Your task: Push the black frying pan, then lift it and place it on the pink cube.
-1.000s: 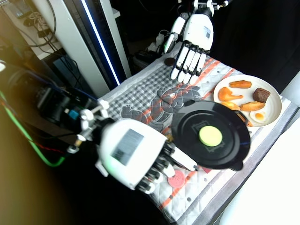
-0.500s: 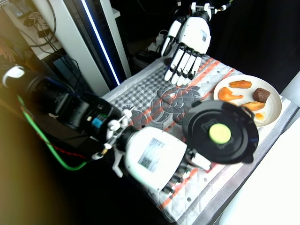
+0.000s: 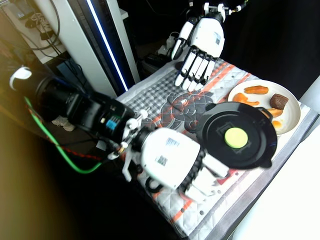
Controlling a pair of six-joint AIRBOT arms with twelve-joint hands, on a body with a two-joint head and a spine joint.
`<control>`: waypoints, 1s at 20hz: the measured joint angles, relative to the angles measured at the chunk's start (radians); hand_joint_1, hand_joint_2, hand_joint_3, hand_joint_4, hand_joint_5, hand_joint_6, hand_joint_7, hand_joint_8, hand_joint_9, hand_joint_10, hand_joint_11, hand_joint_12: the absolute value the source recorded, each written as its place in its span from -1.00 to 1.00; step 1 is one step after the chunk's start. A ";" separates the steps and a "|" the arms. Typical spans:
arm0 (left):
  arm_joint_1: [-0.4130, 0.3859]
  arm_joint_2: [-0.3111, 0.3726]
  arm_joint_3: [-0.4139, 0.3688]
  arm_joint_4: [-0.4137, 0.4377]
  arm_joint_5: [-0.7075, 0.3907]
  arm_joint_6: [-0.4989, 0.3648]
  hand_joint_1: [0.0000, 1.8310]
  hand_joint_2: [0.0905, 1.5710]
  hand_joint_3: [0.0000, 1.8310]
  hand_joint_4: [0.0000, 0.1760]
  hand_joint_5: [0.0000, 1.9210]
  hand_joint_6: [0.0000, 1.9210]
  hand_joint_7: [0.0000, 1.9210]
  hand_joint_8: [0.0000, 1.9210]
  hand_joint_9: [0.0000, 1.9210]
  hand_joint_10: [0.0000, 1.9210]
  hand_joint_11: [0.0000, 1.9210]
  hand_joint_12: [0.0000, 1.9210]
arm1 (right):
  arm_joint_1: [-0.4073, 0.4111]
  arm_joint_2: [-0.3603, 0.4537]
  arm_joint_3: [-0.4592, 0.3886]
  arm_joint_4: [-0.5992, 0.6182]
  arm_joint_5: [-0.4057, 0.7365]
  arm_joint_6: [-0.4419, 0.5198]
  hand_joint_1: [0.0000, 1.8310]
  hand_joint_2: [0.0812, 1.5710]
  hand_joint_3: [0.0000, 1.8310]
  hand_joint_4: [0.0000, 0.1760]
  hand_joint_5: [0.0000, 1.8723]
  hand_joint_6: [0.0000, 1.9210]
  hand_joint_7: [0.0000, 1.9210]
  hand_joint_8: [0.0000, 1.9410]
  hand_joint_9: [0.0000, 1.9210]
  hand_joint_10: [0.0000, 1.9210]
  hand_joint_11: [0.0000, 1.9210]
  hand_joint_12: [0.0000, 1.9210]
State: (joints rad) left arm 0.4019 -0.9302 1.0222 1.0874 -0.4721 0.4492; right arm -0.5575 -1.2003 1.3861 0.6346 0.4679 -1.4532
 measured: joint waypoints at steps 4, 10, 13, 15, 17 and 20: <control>0.000 0.006 -0.001 -0.007 0.000 0.000 -0.39 0.65 -1.00 -1.00 -0.61 -0.99 -0.71 -1.00 -0.71 -1.00 -1.00 -0.21 | -0.004 0.062 -0.055 0.006 0.017 -0.023 -0.31 0.41 -1.00 -0.28 -1.00 -1.00 -1.00 -1.00 -1.00 -1.00 -1.00 -1.00; 0.013 0.014 -0.008 -0.030 0.007 0.000 -0.33 0.62 -1.00 -0.97 -0.58 -0.98 -0.71 -0.99 -0.72 -0.99 -1.00 -0.16 | -0.071 0.223 -0.250 -0.027 0.134 -0.044 -0.43 0.39 -1.00 -0.15 -1.00 -1.00 -1.00 -1.00 -1.00 -1.00 -1.00 -1.00; 0.013 0.035 -0.021 -0.053 0.010 0.023 -0.40 0.65 -1.00 -0.93 -0.59 -1.00 -0.70 -1.00 -0.70 -0.98 -1.00 -0.26 | -0.124 0.336 -0.395 -0.095 0.274 -0.044 -0.35 0.37 -1.00 0.41 -1.00 -1.00 -1.00 -1.00 -1.00 -1.00 -1.00 -1.00; 0.016 0.053 -0.038 -0.093 0.006 0.063 -0.49 0.68 -1.00 -1.00 -0.64 -0.99 -0.71 -0.99 -0.68 -0.97 -1.00 -0.21 | -0.179 0.401 -0.481 -0.148 0.380 -0.037 -0.48 0.42 -0.99 0.29 -1.00 -1.00 -1.00 -1.00 -1.00 -1.00 -1.00 -1.00; 0.033 0.075 -0.048 -0.154 -0.008 0.107 -0.52 0.71 -1.00 -1.00 -0.69 -1.00 -0.75 -1.00 -0.72 -0.99 -1.00 -0.29 | -0.240 0.443 -0.529 -0.207 0.457 0.030 -0.53 0.39 -1.00 0.42 -1.00 -1.00 -1.00 -1.00 -1.00 -1.00 -1.00 -1.00; 0.068 0.141 -0.074 -0.344 -0.019 0.253 -0.47 0.68 -1.00 -1.00 -0.67 -0.99 -0.79 -1.00 -0.75 -1.00 -1.00 -0.28 | -0.382 0.518 -0.588 -0.248 0.603 0.159 -0.51 0.39 -1.00 0.44 -1.00 -1.00 -1.00 -1.00 -1.00 -1.00 -1.00 -1.00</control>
State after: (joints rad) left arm 0.4702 -0.7891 0.9482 0.7437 -0.4908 0.7025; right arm -0.9394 -0.6823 0.7979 0.3870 1.0714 -1.2938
